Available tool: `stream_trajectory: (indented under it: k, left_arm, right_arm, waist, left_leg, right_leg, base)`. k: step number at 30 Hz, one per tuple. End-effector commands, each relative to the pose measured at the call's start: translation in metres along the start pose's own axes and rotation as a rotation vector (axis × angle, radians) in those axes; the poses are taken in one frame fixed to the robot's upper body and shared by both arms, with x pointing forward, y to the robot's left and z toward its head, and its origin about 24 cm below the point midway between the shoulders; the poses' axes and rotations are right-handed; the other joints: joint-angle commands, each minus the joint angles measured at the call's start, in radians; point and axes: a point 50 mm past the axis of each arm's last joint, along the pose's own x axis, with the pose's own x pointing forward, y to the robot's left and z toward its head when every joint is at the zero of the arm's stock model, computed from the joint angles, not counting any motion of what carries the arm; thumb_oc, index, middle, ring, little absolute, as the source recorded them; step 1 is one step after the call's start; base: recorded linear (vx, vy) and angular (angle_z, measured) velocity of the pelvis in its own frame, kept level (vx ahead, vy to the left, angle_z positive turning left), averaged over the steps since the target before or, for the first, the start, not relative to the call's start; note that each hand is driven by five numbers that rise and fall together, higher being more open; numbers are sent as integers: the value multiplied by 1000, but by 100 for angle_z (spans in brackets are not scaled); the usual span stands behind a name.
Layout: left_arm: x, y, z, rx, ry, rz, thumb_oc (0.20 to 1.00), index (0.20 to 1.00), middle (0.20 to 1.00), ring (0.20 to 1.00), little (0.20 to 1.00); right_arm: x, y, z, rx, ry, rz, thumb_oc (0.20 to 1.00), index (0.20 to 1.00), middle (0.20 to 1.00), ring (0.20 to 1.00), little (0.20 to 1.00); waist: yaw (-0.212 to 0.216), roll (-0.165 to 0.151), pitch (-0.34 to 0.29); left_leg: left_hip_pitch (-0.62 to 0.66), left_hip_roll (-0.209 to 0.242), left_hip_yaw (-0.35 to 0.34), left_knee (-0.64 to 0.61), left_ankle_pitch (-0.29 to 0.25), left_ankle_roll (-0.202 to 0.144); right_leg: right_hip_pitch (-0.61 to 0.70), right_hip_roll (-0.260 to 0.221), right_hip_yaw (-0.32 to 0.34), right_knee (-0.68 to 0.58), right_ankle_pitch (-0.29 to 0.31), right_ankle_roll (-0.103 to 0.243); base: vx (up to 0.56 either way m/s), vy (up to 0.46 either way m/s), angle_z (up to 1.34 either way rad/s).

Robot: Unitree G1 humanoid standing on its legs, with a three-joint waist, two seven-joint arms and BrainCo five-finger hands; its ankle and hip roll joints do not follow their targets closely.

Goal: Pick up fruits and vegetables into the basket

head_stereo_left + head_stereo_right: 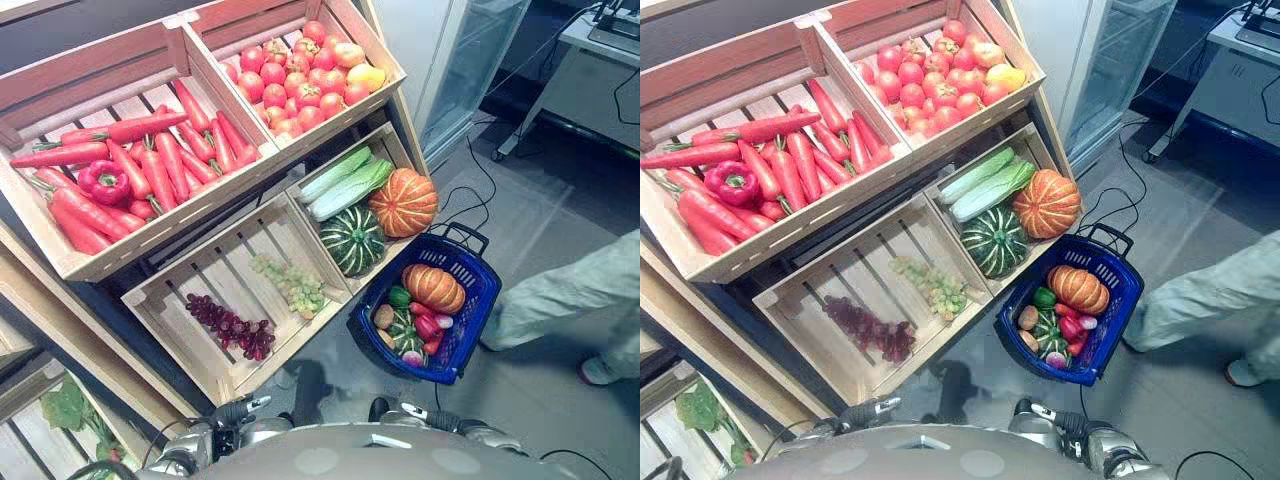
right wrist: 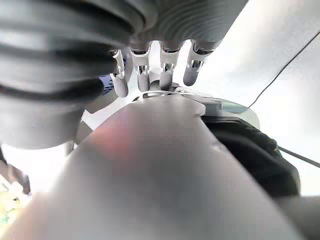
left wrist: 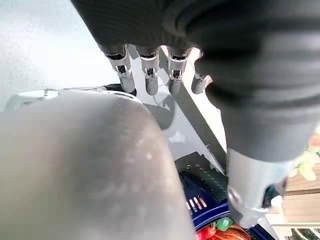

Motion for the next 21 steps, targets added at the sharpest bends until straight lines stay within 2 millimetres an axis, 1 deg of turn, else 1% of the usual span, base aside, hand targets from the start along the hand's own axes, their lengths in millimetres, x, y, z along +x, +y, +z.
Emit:
stream_trajectory:
  k: [1, 7, 10, 11, 13, 19, 21]
  left_arm:
    - [5, -7, 9, 3, 1, -10, 1000, 1000, 1000, 1000, 1000]
    - [5, -8, 11, 3, -14, -23, 1000, 1000, 1000, 1000, 1000]
    - [4, -8, 19, 67, -71, -8, 1000, 1000, 1000, 1000, 1000]
    - [4, -8, 25, 105, -110, -3, 1000, 1000, 1000, 1000, 1000]
    - [4, -9, 30, 140, -139, 14, 1000, 1000, 1000, 1000, 1000]
    - [-2, -14, 66, 362, -378, 111, 1000, 1000, 1000, 1000, 1000]
    - [-4, -15, 73, 406, -430, 137, 1000, 1000, 1000, 1000, 1000]
  right_arm:
    - [6, 16, 8, 13, 21, 48, 1000, 1000, 1000, 1000, 1000]
    - [6, 15, 9, 16, 16, 46, 1000, 1000, 1000, 1000, 1000]
    - [5, 15, 11, 6, 4, 45, 1000, 1000, 1000, 1000, 1000]
    - [5, 14, 13, -1, -2, 43, 1000, 1000, 1000, 1000, 1000]
    - [5, 13, 14, -11, -13, 40, 1000, 1000, 1000, 1000, 1000]
    - [4, 12, 21, -28, -45, 35, 1000, 1000, 1000, 1000, 1000]
    - [4, 10, 21, -27, -53, 33, 1000, 1000, 1000, 1000, 1000]
  waist:
    - [10, -26, 36]
    - [11, -24, 38]
    - [13, -23, 40]
    - [14, -22, 40]
    - [14, -21, 43]
    - [12, -16, 54]
    - [12, -13, 57]
  left_leg:
    - [-41, -30, 22, 35, -47, 48]
    - [-42, -31, 22, 36, -48, 49]
    - [-46, -31, 20, 39, -46, 48]
    - [-46, -31, 19, 37, -46, 47]
    - [-47, -31, 18, 38, -47, 47]
    - [-56, -32, 16, 40, -44, 46]
    - [-57, -32, 15, 40, -44, 46]
  right_leg:
    - [14, -70, -12, 63, -64, 66]
    - [16, -70, -12, 63, -65, 65]
    - [15, -71, -13, 64, -65, 65]
    - [14, -71, -13, 64, -65, 65]
    - [12, -71, -13, 66, -66, 65]
    - [0, -68, -8, 69, -65, 65]
    - [-2, -67, -6, 71, -66, 65]
  base:
    - [-44, 29, 32]
    - [0, 0, 0]
    - [0, 0, 0]
    - [0, 0, 0]
    - [0, 0, 0]
    - [0, 0, 0]
    - [0, 0, 0]
